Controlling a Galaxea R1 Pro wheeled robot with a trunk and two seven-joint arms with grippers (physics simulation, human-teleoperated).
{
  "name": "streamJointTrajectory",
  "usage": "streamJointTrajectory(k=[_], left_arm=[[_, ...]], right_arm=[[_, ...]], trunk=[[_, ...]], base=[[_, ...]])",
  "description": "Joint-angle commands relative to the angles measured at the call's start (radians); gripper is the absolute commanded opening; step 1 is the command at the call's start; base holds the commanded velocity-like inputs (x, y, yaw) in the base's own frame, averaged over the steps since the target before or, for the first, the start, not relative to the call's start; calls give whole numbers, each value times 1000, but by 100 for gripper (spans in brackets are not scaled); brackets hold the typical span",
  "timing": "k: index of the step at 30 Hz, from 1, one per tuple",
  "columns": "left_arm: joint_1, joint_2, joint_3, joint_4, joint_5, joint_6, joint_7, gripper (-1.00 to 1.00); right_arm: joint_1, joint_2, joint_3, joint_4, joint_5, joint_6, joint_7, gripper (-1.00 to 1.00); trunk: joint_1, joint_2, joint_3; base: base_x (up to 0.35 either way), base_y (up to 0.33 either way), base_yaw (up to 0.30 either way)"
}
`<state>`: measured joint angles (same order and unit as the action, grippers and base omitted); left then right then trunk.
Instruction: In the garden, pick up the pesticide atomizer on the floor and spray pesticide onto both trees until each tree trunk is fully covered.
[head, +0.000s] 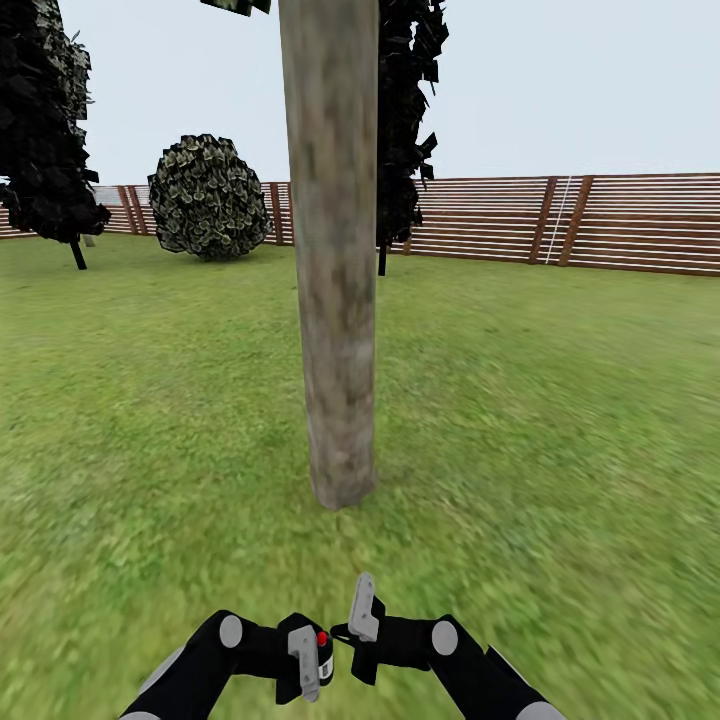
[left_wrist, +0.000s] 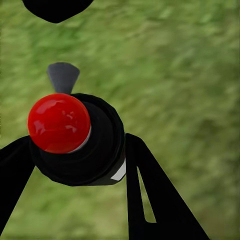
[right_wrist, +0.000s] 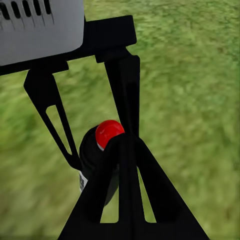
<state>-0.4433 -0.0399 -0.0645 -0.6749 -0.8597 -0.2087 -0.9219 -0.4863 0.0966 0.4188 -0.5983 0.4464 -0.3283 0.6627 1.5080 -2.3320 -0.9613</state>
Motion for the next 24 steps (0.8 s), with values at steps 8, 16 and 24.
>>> streamJointTrajectory(k=[8,16,24], left_arm=[[-2,0,1,1,1,-1,-1,-100],[-2,-1,1,1,1,-1,-2,-100],[-6,-3,1,1,17,-3,-3,-100]], right_arm=[[0,0,0,3,1,0,0,-100],[0,-2,0,5,2,0,0,-100],[0,-2,0,5,2,0,0,-100]], trunk=[[0,0,0],[0,0,0],[0,0,0]], base=[[0,0,0],[0,0,0],[0,0,0]])
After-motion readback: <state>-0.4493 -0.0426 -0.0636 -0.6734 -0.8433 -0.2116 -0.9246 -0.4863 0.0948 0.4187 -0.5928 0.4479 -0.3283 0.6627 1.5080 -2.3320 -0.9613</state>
